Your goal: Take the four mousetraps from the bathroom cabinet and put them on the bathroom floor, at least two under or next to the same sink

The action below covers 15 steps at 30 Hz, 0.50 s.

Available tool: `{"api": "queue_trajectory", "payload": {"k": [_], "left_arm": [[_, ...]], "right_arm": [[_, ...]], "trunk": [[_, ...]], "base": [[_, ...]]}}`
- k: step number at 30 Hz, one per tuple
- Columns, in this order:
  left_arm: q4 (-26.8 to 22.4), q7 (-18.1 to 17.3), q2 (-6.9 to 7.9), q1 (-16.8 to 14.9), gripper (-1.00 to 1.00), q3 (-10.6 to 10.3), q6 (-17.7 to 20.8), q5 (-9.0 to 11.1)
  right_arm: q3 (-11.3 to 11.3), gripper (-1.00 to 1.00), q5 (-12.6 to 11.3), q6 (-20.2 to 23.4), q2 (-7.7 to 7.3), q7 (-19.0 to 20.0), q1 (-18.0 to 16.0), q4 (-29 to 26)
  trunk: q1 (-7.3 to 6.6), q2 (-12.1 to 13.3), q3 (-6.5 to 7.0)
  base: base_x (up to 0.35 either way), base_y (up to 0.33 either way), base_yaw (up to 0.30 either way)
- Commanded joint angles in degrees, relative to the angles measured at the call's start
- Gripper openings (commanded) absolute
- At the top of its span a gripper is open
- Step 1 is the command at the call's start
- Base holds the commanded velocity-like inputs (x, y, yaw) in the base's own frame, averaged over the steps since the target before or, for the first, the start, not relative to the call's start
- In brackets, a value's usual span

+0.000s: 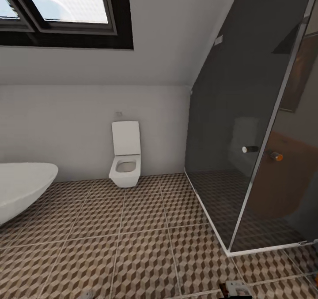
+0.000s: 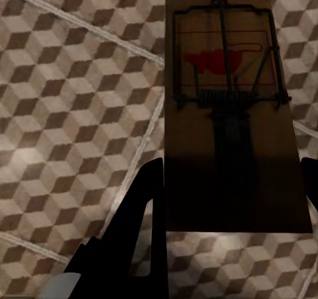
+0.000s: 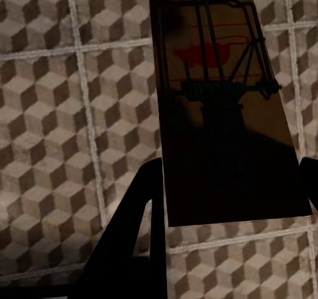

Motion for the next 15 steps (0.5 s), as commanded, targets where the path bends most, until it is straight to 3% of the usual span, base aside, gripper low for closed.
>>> {"api": "queue_trajectory", "payload": {"k": [1, 15], "left_arm": [[0.05, 0.19, -0.02, -0.05, -1.00, -0.13, -0.15, 0.50], [0.05, 0.19, 0.06, -0.04, -1.00, -0.13, -0.14, 0.57]], "right_arm": [[-0.47, -1.00, 0.50, 0.08, -0.03, 0.04, -0.07, 0.08], [-0.47, -1.00, 0.50, 0.08, 0.04, 0.04, -0.07, 0.08]], "trunk": [[0.00, -0.03, -0.06], [0.00, -0.03, -0.06]], "base": [[0.000, 0.000, 0.270], [0.000, 0.000, 0.270]]}}
